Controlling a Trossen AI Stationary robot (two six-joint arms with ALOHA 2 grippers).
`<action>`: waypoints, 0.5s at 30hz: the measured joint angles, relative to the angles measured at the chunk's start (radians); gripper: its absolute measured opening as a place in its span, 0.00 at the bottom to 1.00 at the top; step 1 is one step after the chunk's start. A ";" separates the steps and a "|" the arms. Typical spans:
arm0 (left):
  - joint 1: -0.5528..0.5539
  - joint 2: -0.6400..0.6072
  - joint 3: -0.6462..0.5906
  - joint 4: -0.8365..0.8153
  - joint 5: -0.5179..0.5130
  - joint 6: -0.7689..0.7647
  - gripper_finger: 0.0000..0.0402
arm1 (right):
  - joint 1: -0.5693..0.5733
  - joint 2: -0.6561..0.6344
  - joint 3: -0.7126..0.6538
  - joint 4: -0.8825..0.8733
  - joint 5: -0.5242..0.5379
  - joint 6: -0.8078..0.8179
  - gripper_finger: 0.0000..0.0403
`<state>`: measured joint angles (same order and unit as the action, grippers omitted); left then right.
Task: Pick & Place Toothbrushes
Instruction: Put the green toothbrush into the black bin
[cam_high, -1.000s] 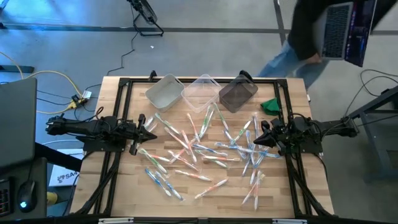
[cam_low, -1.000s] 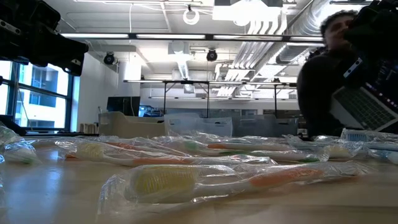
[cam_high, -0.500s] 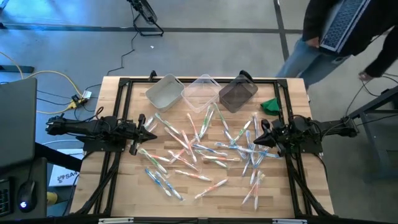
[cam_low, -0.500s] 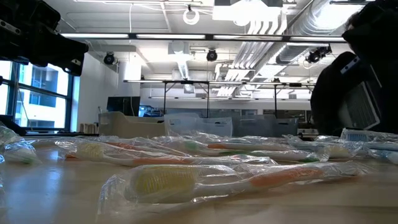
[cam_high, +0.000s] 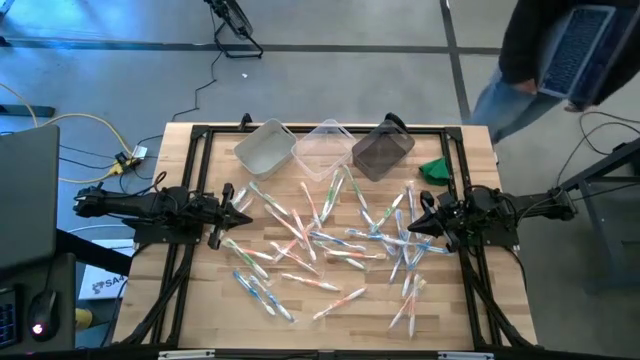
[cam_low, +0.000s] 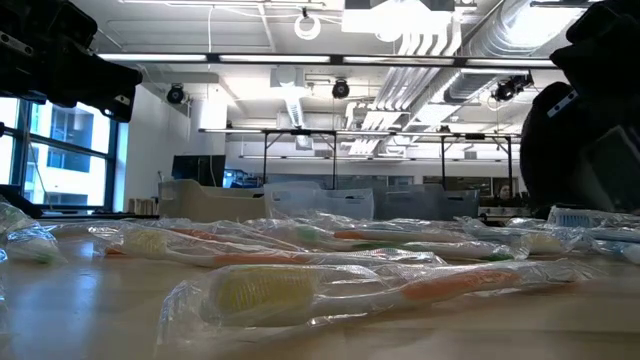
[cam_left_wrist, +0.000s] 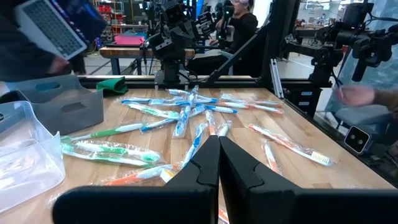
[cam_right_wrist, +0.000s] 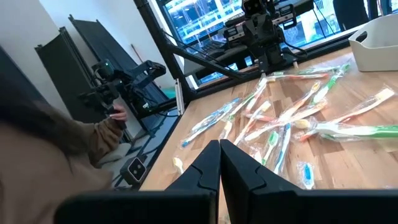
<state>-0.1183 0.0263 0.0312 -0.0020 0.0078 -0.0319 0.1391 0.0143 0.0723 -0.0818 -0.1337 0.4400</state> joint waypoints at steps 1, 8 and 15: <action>0.000 0.000 0.000 0.000 0.000 0.000 0.00 | 0.000 0.000 0.000 0.000 0.000 0.000 0.01; 0.000 0.000 0.000 0.000 0.000 0.000 0.00 | 0.000 0.000 0.000 0.001 0.004 -0.047 0.01; 0.000 0.000 0.000 0.000 0.001 -0.112 0.00 | 0.000 0.000 0.000 0.004 0.001 -0.021 0.01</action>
<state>-0.1181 0.0265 0.0311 -0.0018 0.0090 -0.1434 0.1394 0.0143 0.0723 -0.0780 -0.1329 0.4187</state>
